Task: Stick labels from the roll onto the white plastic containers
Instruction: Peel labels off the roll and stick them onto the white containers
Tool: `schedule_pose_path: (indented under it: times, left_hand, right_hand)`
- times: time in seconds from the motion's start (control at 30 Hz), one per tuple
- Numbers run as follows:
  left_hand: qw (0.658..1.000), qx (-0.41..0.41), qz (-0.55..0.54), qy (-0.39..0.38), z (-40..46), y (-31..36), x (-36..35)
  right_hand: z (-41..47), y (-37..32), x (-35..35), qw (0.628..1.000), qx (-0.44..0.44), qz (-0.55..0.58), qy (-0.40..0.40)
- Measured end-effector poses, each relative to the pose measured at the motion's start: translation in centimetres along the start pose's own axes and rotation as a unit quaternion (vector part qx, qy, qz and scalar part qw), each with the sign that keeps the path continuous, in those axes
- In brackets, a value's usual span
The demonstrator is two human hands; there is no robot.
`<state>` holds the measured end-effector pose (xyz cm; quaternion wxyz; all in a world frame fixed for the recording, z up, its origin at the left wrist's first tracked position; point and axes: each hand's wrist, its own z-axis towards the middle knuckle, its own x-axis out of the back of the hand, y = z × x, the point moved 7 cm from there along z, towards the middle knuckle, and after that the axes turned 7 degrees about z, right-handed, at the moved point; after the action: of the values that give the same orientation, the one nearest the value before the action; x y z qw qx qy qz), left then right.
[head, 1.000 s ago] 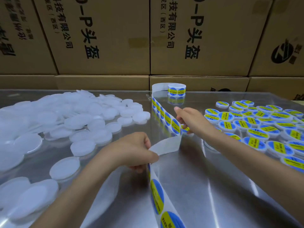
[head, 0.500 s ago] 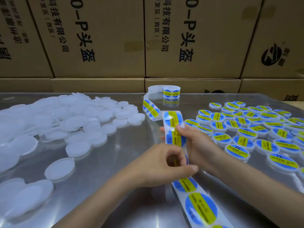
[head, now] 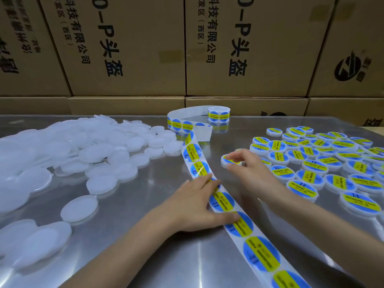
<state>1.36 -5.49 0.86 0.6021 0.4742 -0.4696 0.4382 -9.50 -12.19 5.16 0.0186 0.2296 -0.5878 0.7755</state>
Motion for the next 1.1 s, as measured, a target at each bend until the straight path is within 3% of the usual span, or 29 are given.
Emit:
schedule_pose_path:
  times: [0.07, 0.17, 0.3, 0.43, 0.5, 0.6, 0.73, 0.9, 0.97, 1.1]
  left_hand:
    - [1.0, 0.016, -0.004, -0.003, 0.7, -1.2, 0.1]
    - [0.999, 0.022, 0.005, 0.043, 1.4, -2.3, 0.9]
    - [0.989, 0.049, -0.049, 0.132, 1.7, -3.2, 2.1]
    - [0.97, 0.038, 0.009, 0.24, 0.4, -2.1, 3.9]
    - [0.964, 0.046, 0.0, 0.264, -0.3, -1.5, 4.4]
    - [0.962, 0.048, -0.031, 0.268, -1.0, -0.5, 4.5]
    - [0.977, 0.002, -0.079, 0.198, -0.7, 1.4, 3.5]
    - [0.997, 0.033, -0.051, 0.044, -0.3, 1.0, 0.4]
    - [0.998, 0.042, -0.034, 0.032, -0.2, 0.4, 0.1]
    - [0.997, 0.064, 0.025, 0.044, 0.5, -1.4, 0.4]
  right_hand:
    - [-1.0, -1.7, -0.4, 0.99, 0.042, -0.104, -0.084]
    - [-2.8, -2.2, -1.5, 0.946, 0.047, -0.245, -0.207]
    - [-4.5, -1.1, -2.9, 0.893, 0.097, -0.317, -0.304]
    - [-4.3, 0.1, -4.0, 0.914, 0.171, -0.292, -0.226]
    - [-3.8, 0.4, -4.4, 0.919, 0.201, -0.297, -0.166]
    - [-2.6, 1.0, -4.5, 0.937, 0.174, -0.273, -0.134]
    - [-1.7, 1.8, -3.7, 0.981, 0.085, -0.071, -0.158]
    - [-0.5, 2.3, -1.8, 0.988, -0.018, 0.131, -0.075]
    - [-0.7, 1.8, -1.0, 0.993, 0.016, 0.105, -0.045]
    - [-2.2, -0.3, -0.1, 0.989, 0.129, -0.068, -0.024]
